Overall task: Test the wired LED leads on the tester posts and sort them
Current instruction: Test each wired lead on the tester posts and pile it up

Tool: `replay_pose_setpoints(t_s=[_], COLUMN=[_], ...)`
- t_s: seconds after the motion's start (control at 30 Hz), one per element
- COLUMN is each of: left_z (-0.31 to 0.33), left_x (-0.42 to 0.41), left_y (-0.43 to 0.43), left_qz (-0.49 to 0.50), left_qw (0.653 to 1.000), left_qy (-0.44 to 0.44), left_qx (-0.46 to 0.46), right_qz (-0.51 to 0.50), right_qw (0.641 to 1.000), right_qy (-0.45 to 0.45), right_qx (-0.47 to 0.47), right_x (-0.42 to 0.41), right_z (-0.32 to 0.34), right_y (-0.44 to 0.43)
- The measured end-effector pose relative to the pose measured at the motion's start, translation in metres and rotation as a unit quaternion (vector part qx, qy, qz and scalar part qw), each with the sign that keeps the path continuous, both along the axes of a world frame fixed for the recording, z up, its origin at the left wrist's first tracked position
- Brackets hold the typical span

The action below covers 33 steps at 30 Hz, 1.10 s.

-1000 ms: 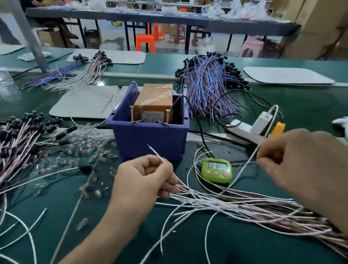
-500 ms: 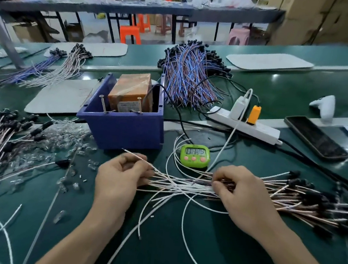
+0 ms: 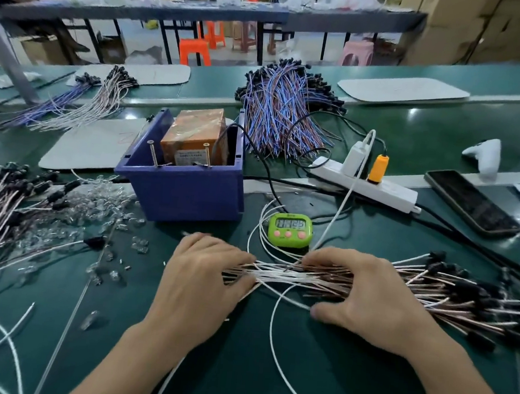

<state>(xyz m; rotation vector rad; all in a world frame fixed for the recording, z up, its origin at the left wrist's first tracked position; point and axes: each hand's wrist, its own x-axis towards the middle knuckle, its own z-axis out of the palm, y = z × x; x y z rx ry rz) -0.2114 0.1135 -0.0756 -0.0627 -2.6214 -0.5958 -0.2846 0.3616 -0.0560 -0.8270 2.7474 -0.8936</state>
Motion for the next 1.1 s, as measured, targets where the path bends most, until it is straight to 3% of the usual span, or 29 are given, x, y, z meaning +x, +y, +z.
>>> replay_pose_setpoints(t_s=[0.13,0.27,0.37,0.57,0.67,0.8,1.1], left_z=[-0.004,-0.006,0.000,0.020,0.037,0.061,0.064], left_x=[-0.001,-0.003,-0.004,0.000,0.005,0.022,0.101], left_y=[0.000,0.001,-0.006,-0.018,-0.026,-0.059,-0.172], left_qz=[0.060,0.082,0.096,0.123,0.137,0.212,0.427], left_qw=[0.997,0.995,0.993,0.988,0.986,0.976,0.901], left_qy=[0.041,0.052,0.062,0.094,0.087,0.008,-0.050], left_qx=[0.003,0.005,0.031,0.023,-0.027,-0.041,-0.049], right_qz=[-0.063,-0.093,-0.111,-0.025,0.027,0.072,0.196], right_qw=[0.994,0.991,0.986,0.976,0.972,0.974,0.968], right_qy=[0.021,0.010,0.069,0.149,0.123,0.033,-0.036], right_qx=[-0.083,-0.094,-0.103,-0.157,-0.199,-0.213,-0.151], right_x=[-0.001,0.001,0.007,0.025,0.031,0.031,0.072], right_z=[-0.007,-0.011,-0.011,-0.006,0.006,0.022,0.027], right_y=[-0.003,-0.006,-0.012,-0.071,-0.120,-0.185,-0.337])
